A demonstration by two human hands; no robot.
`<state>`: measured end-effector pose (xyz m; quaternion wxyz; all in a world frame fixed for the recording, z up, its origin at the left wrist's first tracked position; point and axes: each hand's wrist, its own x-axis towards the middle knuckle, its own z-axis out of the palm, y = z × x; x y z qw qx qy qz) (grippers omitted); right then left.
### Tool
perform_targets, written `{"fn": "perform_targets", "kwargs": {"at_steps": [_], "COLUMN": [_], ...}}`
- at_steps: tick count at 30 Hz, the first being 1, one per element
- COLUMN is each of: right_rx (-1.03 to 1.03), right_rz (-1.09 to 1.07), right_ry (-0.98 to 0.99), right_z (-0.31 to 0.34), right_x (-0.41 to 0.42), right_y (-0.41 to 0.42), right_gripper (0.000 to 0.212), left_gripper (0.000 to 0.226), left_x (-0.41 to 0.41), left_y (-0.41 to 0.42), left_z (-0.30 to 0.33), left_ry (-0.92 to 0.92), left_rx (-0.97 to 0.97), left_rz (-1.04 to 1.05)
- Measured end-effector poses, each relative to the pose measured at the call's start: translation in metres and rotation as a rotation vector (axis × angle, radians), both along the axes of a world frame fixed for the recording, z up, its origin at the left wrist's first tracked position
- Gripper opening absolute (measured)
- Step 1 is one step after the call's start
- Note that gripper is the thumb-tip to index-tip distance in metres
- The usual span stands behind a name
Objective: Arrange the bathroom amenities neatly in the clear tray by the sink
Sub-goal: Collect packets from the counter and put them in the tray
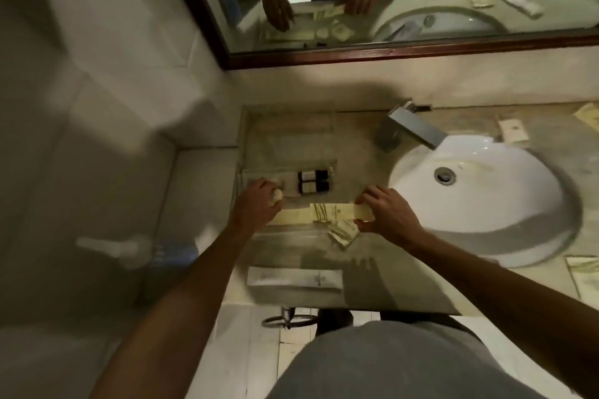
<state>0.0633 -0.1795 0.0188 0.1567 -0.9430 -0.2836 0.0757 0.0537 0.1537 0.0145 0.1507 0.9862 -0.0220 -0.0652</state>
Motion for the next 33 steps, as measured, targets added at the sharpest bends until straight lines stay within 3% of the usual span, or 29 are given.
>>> {"fn": "perform_targets", "kwargs": {"at_steps": [3, 7, 13, 18, 22, 33], "right_rx": [-0.027, -0.033, 0.007, 0.064, 0.070, -0.040], "right_rz": [0.005, 0.025, 0.067, 0.071, 0.069, 0.033], "right_ry": [0.028, 0.047, 0.091, 0.074, 0.080, 0.104], "right_z": [0.002, 0.008, 0.006, 0.000, -0.005, -0.006], "right_x": [-0.001, -0.006, -0.017, -0.022, -0.025, -0.030], "right_y": [0.024, 0.024, -0.009, -0.011, -0.009, -0.008], "right_gripper": [0.049, 0.050, 0.047, 0.047, 0.046, 0.050], "left_gripper": [0.052, 0.033, 0.039, 0.042, 0.024, 0.025], "left_x": [-0.001, 0.008, 0.029, 0.032, 0.027, 0.027], "left_y": [0.010, -0.029, -0.095, -0.100, -0.094, -0.092], "left_z": [-0.006, 0.000, -0.014, -0.028, -0.034, -0.038], "left_ry": [0.002, 0.029, 0.102, 0.139, 0.134, 0.146], "left_rx": [0.029, -0.100, -0.196, -0.204, -0.249, -0.155], "left_rz": [-0.020, 0.023, -0.050, -0.038, -0.034, -0.135]}}
